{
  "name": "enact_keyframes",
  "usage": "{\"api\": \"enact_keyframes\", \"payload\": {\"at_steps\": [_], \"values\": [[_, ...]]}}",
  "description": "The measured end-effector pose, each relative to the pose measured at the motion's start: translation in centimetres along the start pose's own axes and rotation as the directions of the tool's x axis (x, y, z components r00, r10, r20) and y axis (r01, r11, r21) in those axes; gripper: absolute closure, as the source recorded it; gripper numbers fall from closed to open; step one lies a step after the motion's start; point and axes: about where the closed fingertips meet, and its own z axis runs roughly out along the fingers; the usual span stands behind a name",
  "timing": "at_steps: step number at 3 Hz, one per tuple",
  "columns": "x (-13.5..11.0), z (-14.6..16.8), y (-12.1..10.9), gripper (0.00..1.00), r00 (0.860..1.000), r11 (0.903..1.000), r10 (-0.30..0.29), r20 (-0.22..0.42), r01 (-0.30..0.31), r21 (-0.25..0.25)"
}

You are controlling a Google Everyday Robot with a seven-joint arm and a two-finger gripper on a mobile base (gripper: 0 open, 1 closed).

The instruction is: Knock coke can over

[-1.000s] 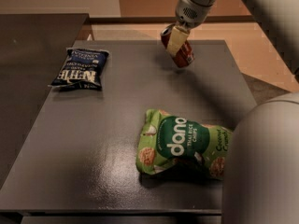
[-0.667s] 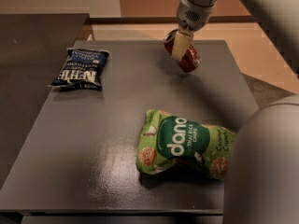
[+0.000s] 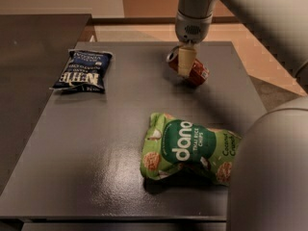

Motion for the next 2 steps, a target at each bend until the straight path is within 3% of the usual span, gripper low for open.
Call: {"api": "enact_keyframes", "payload": {"at_steps": [1,2], "values": [[-0.75,0.98,0.71,0.37,0.998,0.998,-0.059,-0.035,0.059,-0.022],[-1.09,1.17,0.24,0.13,0.998,0.9983,-0.058,-0.023,0.058,-0.005]]}}
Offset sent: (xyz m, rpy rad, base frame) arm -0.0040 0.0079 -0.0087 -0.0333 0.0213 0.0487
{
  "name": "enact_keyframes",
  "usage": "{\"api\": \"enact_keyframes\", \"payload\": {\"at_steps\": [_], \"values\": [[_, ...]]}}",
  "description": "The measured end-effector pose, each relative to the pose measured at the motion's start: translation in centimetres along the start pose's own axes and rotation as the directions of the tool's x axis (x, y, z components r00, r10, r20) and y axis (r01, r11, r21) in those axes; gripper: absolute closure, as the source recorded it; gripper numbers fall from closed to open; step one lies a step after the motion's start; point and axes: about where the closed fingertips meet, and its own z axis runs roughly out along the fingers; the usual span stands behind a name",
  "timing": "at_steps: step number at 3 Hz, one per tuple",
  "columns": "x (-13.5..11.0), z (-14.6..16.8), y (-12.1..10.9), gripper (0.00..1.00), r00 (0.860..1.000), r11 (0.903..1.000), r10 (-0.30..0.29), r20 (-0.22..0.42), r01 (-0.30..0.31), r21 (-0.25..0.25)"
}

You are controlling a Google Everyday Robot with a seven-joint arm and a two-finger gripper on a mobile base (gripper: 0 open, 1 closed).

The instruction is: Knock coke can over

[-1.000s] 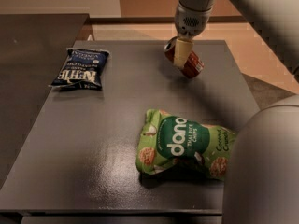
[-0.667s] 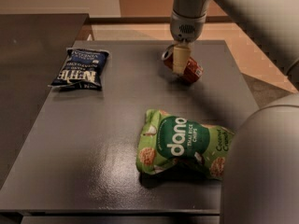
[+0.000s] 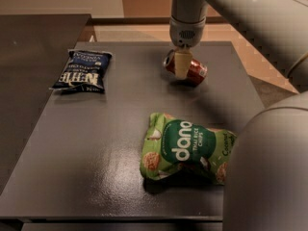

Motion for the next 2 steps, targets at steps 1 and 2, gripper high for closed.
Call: {"api": "enact_keyframes", "payload": {"at_steps": [1,2], "values": [[-0.28,0.17,-0.36,0.0,1.0,0.9999,-0.001,0.008,0.001,0.012],[-0.28,0.18,-0.36,0.0,1.0,0.9999,-0.001,0.008,0.001,0.012]]}}
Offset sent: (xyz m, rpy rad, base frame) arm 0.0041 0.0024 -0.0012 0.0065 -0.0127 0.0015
